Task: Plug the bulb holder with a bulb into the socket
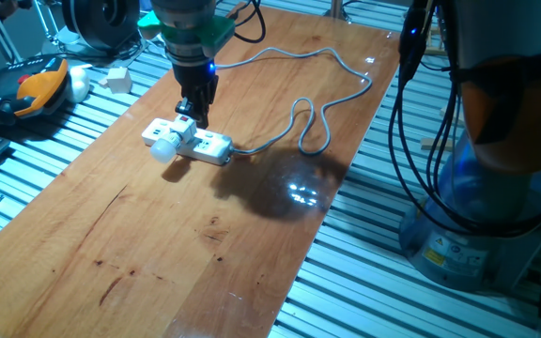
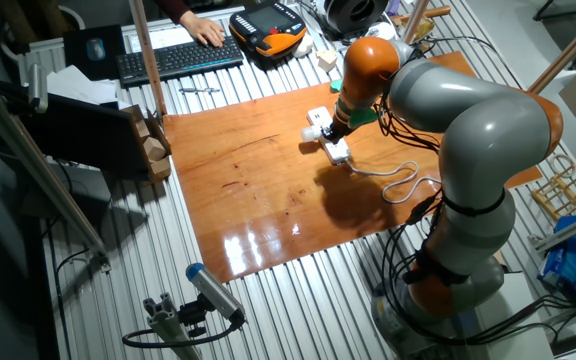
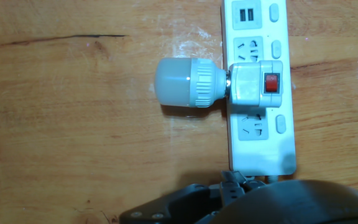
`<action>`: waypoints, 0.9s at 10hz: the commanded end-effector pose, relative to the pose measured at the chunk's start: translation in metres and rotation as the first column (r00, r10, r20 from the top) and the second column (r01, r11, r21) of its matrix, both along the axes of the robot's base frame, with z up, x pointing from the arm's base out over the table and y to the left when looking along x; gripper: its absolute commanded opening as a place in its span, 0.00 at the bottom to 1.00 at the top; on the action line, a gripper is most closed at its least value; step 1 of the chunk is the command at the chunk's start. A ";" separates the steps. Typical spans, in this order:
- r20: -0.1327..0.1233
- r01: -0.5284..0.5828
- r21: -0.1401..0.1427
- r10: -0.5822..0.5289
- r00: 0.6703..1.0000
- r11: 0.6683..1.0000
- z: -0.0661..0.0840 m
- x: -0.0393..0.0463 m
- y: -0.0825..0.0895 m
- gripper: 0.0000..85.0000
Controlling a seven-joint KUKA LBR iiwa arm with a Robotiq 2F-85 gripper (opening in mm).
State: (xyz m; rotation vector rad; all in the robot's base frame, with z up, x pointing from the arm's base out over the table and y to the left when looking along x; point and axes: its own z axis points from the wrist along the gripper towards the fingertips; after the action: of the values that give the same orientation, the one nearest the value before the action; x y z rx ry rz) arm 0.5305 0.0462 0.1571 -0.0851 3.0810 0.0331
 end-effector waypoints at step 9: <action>0.003 -0.001 -0.005 0.001 1.000 1.000 0.001 0.0006 0.000 0.00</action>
State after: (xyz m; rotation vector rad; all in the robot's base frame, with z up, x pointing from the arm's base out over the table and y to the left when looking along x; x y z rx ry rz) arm 0.5311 0.0458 0.1583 -0.0873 3.0782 0.0259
